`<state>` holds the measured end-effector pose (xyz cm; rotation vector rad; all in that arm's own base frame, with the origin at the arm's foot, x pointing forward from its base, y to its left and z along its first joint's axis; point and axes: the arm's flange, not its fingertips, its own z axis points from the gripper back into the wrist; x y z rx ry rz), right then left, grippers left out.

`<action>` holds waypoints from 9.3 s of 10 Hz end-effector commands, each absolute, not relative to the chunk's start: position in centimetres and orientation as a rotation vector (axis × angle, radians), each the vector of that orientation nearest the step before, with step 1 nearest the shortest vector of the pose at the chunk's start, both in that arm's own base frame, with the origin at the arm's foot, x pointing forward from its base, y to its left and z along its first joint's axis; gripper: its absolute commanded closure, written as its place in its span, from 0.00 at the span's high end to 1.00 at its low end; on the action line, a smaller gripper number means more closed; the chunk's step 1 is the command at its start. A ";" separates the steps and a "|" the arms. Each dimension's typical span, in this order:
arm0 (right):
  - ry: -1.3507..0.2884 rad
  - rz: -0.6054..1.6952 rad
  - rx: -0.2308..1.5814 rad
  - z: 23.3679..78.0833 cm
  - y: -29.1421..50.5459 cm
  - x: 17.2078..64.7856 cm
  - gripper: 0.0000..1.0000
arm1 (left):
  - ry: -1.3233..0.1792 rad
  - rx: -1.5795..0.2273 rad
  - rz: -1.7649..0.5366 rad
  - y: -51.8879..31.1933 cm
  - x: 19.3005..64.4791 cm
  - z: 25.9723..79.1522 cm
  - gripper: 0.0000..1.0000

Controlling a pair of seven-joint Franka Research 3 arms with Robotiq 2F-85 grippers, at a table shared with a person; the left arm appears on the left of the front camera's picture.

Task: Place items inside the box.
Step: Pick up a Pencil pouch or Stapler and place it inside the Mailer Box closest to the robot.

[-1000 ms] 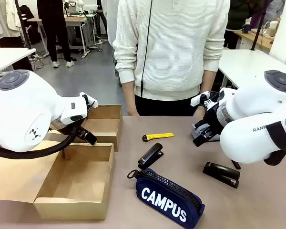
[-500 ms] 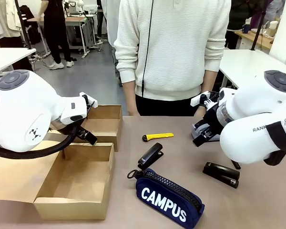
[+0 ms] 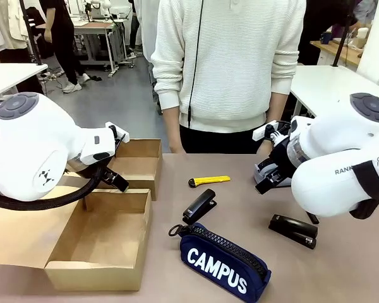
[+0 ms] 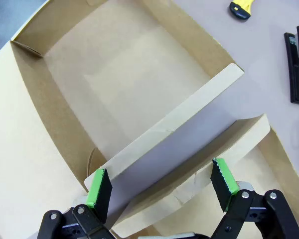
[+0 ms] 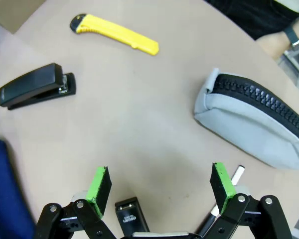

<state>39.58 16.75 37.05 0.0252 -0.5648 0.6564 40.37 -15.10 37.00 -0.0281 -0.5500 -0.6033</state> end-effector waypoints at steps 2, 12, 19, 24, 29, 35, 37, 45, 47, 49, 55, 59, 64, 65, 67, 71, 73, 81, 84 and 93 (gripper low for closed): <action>-0.480 0.626 0.089 42.9 13.9 37.7 1.00 | -0.544 -0.141 -0.553 -14.7 36.2 43.9 1.00; -0.520 -0.431 1.233 45.7 -20.9 28.3 1.00 | -0.685 -1.213 0.431 16.0 23.0 41.5 1.00; -0.467 -0.495 1.192 45.6 -22.2 27.1 1.00 | -0.648 -1.174 0.400 22.9 24.8 46.3 1.00; -0.461 -0.085 0.807 49.7 -9.6 31.3 1.00 | -0.648 -1.174 0.400 22.9 24.8 46.3 1.00; -0.465 -0.351 1.141 45.9 -26.9 23.8 1.00 | -0.648 -1.174 0.400 22.9 24.8 46.3 1.00; -0.472 -0.428 1.226 41.4 -27.5 24.2 1.00 | -0.648 -1.174 0.400 22.9 24.8 46.3 1.00; -0.443 -0.386 1.152 42.6 -26.2 24.8 1.00 | -0.648 -1.174 0.400 22.9 24.8 46.3 1.00; -0.254 0.635 0.587 47.5 3.4 32.8 1.00 | -0.648 -1.174 0.400 22.9 24.8 46.3 1.00; -0.338 0.399 0.635 47.7 0.9 33.4 1.00 | -0.648 -1.174 0.400 22.9 24.8 46.3 1.00; -0.220 0.538 0.618 48.4 6.4 31.6 1.00 | -0.648 -1.174 0.400 22.9 24.8 46.3 1.00; -0.106 0.246 0.431 48.8 16.4 33.7 1.00 | -0.648 -1.174 0.400 22.9 24.8 46.3 1.00; -0.013 0.218 0.037 44.0 33.8 35.2 1.00 | -0.648 -1.174 0.400 22.9 24.8 46.3 1.00; 0.003 0.083 0.119 42.2 36.9 34.0 1.00 | -0.648 -1.174 0.400 22.9 24.8 46.3 1.00; 0.016 -0.056 0.171 41.7 38.4 34.9 1.00 | -0.648 -1.174 0.400 22.9 24.8 46.3 1.00; 0.048 -0.279 0.196 40.0 39.8 36.9 1.00 | -0.648 -1.174 0.400 22.9 24.8 46.3 1.00; 0.003 -0.545 0.126 34.9 40.9 40.9 1.00 | -0.648 -1.174 0.400 22.9 24.8 46.3 1.00; -0.029 -0.613 0.096 33.1 40.4 41.8 1.00 | -0.648 -1.174 0.400 22.9 24.8 46.3 1.00; -0.109 -0.669 0.060 32.3 39.3 42.2 1.00 | -0.648 -1.174 0.400 22.9 24.8 46.3 1.00; -0.108 -0.672 0.055 32.3 39.2 42.4 1.00 | -0.648 -1.174 0.400 22.9 24.8 46.3 1.00; -0.208 -0.657 0.048 31.1 39.3 43.8 0.00 | -0.648 -1.174 0.400 22.9 24.8 46.3 1.00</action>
